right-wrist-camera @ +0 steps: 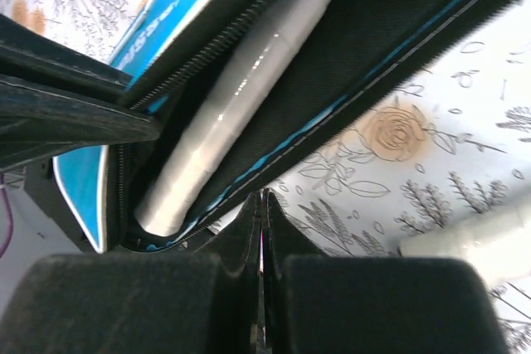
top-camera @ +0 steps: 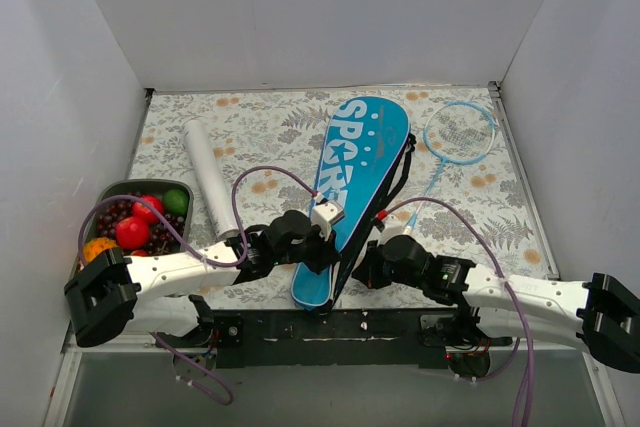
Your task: Pack up the badminton gear
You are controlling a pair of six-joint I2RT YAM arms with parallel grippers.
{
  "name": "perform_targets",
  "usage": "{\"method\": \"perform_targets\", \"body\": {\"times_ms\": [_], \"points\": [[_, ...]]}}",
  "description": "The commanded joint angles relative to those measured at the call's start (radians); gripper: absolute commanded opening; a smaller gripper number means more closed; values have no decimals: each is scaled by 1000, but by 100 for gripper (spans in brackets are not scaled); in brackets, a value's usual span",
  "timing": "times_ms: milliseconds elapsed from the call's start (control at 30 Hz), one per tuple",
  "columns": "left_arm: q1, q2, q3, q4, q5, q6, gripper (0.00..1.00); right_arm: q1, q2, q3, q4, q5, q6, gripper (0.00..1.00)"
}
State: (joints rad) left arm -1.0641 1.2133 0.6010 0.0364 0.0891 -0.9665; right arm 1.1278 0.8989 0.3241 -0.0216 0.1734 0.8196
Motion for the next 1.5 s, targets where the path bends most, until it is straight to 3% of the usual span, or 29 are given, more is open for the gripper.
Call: {"method": "perform_targets", "body": {"times_ms": [0, 400, 833, 1100, 1300, 1467], "points": [[-5, -40, 2, 26, -34, -6, 0, 3, 56, 6, 155, -75, 15, 1], [-5, -63, -3, 48, -22, -32, 0, 40, 288, 61, 377, -147, 30, 1], [-4, -61, -30, 66, -17, -66, 0, 46, 270, 32, 482, -134, 18, 1], [-4, -77, -30, 76, -25, -81, 0, 46, 440, 29, 606, -144, 26, 1], [-4, -92, -35, 62, -32, -81, 0, 53, 411, -9, 603, -108, 24, 1], [-4, -100, -46, 79, -29, -97, 0, 55, 486, -23, 736, -115, 38, 1]]}}
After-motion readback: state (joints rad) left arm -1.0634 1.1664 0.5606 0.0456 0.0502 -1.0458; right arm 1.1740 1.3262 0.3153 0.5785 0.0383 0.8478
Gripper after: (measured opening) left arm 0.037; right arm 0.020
